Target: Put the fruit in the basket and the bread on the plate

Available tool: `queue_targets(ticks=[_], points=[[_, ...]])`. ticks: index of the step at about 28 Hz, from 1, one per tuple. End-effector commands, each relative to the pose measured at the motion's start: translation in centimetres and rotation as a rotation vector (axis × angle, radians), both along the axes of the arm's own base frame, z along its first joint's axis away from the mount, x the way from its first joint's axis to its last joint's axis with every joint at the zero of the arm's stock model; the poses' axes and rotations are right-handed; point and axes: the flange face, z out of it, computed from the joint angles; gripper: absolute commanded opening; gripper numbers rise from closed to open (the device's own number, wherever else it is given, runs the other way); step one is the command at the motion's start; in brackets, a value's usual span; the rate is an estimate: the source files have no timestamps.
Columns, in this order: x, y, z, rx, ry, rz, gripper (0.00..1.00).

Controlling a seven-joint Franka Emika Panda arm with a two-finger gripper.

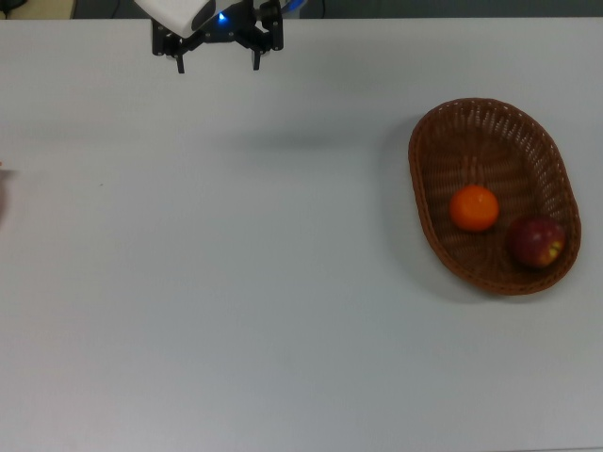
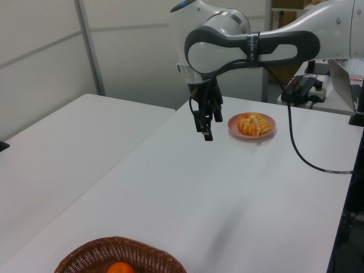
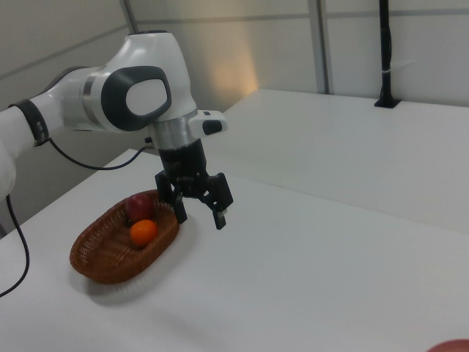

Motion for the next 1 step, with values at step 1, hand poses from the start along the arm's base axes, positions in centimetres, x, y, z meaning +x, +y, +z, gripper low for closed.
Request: queue_targets(ticks=[1], points=[[-0.53, 0.04, 0.34, 0.018, 0.007, 0.017, 1.00]])
